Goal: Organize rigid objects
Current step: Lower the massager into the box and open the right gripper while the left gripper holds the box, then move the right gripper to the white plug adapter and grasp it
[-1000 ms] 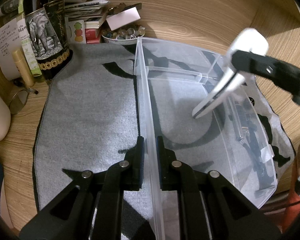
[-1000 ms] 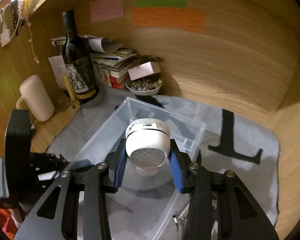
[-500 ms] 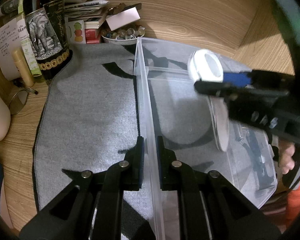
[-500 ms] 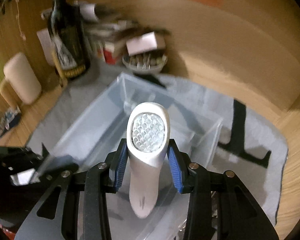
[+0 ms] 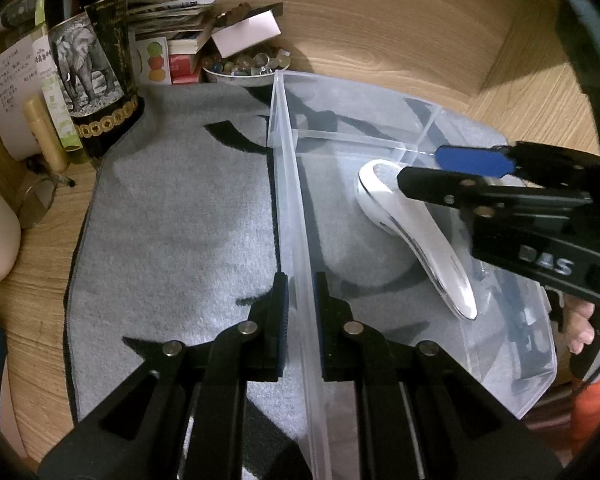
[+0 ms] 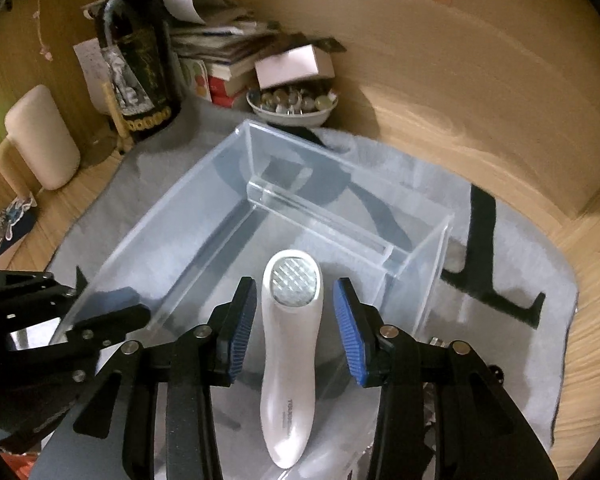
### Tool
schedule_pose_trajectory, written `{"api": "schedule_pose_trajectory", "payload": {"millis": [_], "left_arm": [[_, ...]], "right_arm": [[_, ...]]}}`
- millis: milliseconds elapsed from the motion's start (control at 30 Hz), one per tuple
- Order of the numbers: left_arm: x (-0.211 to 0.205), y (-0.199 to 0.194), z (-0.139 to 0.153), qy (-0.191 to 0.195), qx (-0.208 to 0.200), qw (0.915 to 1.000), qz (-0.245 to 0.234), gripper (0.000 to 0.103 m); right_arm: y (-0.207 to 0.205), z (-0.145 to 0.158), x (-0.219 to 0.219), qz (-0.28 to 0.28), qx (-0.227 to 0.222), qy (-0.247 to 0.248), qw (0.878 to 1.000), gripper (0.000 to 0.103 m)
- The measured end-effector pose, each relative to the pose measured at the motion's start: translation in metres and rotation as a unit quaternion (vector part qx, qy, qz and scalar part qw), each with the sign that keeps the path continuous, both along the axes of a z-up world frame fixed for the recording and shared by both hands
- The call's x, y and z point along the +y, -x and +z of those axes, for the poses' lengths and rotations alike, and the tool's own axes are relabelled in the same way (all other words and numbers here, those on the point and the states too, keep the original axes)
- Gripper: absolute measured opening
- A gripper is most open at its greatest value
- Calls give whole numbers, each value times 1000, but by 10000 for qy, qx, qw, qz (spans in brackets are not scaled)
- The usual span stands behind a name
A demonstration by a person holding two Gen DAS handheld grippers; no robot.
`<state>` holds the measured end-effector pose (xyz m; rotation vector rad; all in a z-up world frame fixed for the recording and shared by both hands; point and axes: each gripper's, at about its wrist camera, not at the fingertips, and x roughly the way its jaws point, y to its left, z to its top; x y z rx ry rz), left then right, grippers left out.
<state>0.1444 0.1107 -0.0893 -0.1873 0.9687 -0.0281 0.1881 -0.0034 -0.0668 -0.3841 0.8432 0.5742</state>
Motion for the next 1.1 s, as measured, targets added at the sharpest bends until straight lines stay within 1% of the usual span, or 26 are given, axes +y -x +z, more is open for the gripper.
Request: {"api": "schedule_pose_trajectory", "payload": {"millis": [33,100,200,300,433,533,700,867,1100], "left_arm": [[0,-1,0,3,3,10000,3,12],[0,-1,0,1,7,10000,5,12],[0,-2,0,1,15,10000,8,12],[0,-2,-1,6,21,10000,10,12],[1,-1,-1,-8,19,10000,-4,12],[1,-1,-1,-22,21,10000,-6,12],[1,0,-1,-22,21,10000,-4,12],[-1,0,-1,-31,26,10000,4,12],[-3,2,0,-99,31,9999,-1,12]], "right_arm": [[1,2,-1,17,-35,-45,10000,49],[6,9,-4,19,-171,-176,9997,59],[14,19,-8,22,-372,-325,9988,64],[23,30,-17,-59,-600,-448,9972,73],[36,43,-35,-224,-918,-587,9938,78],[45,52,-54,-449,-1168,-636,9901,81],[55,55,-88,-873,-1443,-579,9840,82],[64,39,-119,-1281,-1359,-462,9813,83],[68,-1,-152,-1753,-763,-421,9807,83]]}}
